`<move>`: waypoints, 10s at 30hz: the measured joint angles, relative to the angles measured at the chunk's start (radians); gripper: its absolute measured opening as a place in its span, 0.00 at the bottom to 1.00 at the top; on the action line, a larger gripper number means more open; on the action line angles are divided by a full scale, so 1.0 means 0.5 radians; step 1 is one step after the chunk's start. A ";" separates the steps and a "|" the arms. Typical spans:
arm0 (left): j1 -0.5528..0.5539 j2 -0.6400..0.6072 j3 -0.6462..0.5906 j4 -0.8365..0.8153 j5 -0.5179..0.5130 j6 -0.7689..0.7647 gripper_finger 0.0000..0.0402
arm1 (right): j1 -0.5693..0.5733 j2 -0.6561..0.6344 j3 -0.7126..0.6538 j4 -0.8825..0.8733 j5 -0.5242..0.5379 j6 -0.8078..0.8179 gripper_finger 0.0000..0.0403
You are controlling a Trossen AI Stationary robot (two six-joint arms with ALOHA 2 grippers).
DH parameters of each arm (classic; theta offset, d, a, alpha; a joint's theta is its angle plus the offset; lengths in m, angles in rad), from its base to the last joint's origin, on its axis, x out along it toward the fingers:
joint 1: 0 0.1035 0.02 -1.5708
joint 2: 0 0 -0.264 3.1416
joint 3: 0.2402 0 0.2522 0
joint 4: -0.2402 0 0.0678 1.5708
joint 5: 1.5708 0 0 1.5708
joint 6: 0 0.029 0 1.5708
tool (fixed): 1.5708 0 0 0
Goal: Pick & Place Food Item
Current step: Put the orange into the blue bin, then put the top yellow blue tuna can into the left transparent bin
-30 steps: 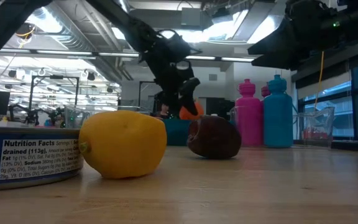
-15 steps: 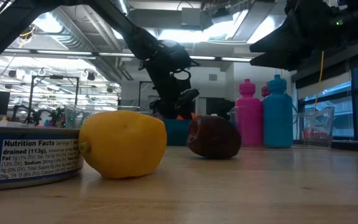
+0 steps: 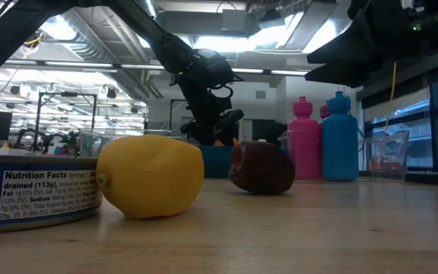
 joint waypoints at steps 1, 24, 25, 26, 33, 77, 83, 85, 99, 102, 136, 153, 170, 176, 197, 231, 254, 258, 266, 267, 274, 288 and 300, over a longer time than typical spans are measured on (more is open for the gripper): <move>0.001 0.000 0.000 0.001 0.000 0.001 0.62 | 0.000 0.000 0.000 0.000 0.000 -0.001 0.95; 0.023 -0.002 0.001 0.002 0.159 -0.011 0.81 | 0.001 0.000 0.001 -0.002 -0.052 -0.010 0.95; 0.023 -0.009 0.001 -0.003 0.163 0.012 0.81 | 0.001 0.000 0.001 -0.002 -0.051 -0.015 0.95; 0.023 -0.013 0.000 -0.005 0.165 0.040 0.81 | 0.001 0.000 0.001 -0.002 -0.051 -0.016 0.95; 0.019 -0.137 0.114 -0.017 0.050 0.234 0.81 | -0.001 0.000 0.002 -0.003 -0.044 -0.064 0.95; -0.723 -1.488 -0.243 -0.289 0.036 0.675 0.81 | -0.358 -0.001 0.002 0.316 -0.380 -0.506 0.95; -0.753 -2.009 -0.996 0.308 0.092 0.506 0.81 | -0.408 -0.001 0.002 0.347 -0.539 -0.499 0.95; -0.777 -2.163 -1.228 0.517 0.120 0.462 0.81 | -0.418 -0.001 0.002 0.351 -0.585 -0.479 0.95; -1.109 -2.684 -2.091 1.046 0.104 0.120 0.81 | -0.423 0.025 0.002 0.354 -0.730 -0.076 0.95; -1.218 -2.629 -2.133 1.047 0.046 0.053 0.81 | -0.410 0.106 0.002 0.403 -0.763 0.023 0.95; -2.017 -2.086 -1.845 -0.165 -0.418 -0.787 0.81 | -0.229 1.085 0.521 0.716 -0.786 0.070 0.95; -2.144 -1.563 -1.632 -0.259 -0.232 -1.048 0.72 | -0.229 1.087 0.536 0.664 -0.785 0.014 0.95; -2.063 -1.505 -1.608 -0.337 -0.258 -1.054 0.44 | -0.229 1.087 0.535 0.639 -0.837 -0.063 0.95; -1.971 -1.505 -1.608 -0.375 -0.159 -1.073 0.44 | -0.229 1.087 0.535 0.628 -0.837 -0.080 0.95; -1.722 -1.385 -1.604 -0.403 0.000 -0.924 0.41 | -0.229 1.087 0.533 0.565 -0.837 -0.112 0.95; -1.357 -1.436 -1.427 -0.275 -0.091 -0.572 0.39 | -0.229 1.087 0.533 0.544 -0.836 -0.084 0.95; -1.280 -1.791 -1.417 -0.846 -0.184 -0.874 0.54 | -0.229 1.087 0.533 0.521 -0.837 -0.176 0.95; -1.173 -1.791 -1.415 -0.892 -0.082 -0.966 0.64 | -0.229 1.087 0.533 0.520 -0.837 -0.188 0.95; -1.023 -1.790 -1.498 -1.065 0.008 -1.216 0.74 | -0.231 1.087 0.533 0.519 -0.874 -0.237 0.95; -1.021 -1.790 -1.524 -1.056 0.015 -1.238 0.74 | -0.233 1.087 0.533 0.520 -0.900 -0.241 0.95; -1.029 -1.801 -1.737 -0.637 0.177 -1.309 0.74 | -0.237 1.087 0.533 0.519 -0.942 -0.299 0.95; -1.031 -1.843 -2.177 0.117 0.336 -1.468 0.73 | -0.306 1.087 0.533 0.503 -1.105 -0.360 0.95; -1.032 -1.898 -2.346 0.368 0.328 -1.502 0.73 | -0.341 1.087 0.533 0.503 -1.114 -0.359 0.95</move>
